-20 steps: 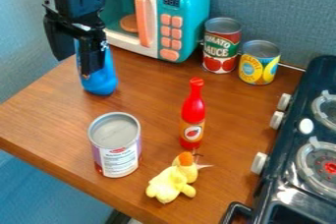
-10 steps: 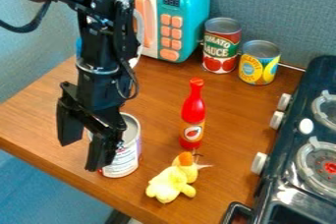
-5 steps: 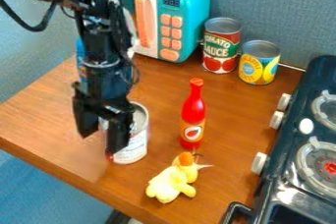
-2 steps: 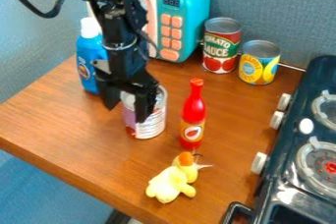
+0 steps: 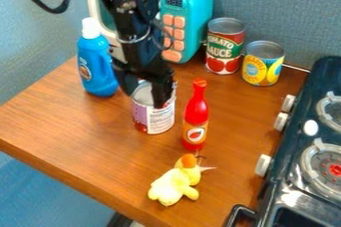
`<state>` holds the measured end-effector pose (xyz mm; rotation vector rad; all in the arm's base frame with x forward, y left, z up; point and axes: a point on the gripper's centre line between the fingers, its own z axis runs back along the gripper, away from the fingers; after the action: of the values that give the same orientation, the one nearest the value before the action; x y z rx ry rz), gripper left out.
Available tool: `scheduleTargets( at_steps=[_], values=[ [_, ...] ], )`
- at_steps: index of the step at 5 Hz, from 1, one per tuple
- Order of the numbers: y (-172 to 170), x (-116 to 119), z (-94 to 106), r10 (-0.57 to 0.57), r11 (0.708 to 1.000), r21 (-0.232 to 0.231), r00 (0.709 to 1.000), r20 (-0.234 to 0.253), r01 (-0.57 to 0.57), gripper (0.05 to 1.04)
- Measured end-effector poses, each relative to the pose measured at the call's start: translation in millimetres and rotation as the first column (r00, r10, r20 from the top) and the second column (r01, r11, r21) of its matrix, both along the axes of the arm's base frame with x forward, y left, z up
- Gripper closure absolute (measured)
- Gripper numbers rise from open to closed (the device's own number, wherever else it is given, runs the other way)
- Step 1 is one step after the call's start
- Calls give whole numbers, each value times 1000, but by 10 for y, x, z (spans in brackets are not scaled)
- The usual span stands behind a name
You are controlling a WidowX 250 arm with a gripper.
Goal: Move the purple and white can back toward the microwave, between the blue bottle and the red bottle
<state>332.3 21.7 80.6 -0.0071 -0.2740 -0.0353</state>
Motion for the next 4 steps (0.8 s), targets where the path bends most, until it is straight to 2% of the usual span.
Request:
scheduleTargets(
  at_steps=[2,3,4],
  values=[
    [-14,83,-33,-14,999,-42,1000,10,15,82],
    [66,31,171,-5,999,-35,998,60,7,82],
    [127,-171,409,5,1000,-31,995,96,-2,82]
  ],
)
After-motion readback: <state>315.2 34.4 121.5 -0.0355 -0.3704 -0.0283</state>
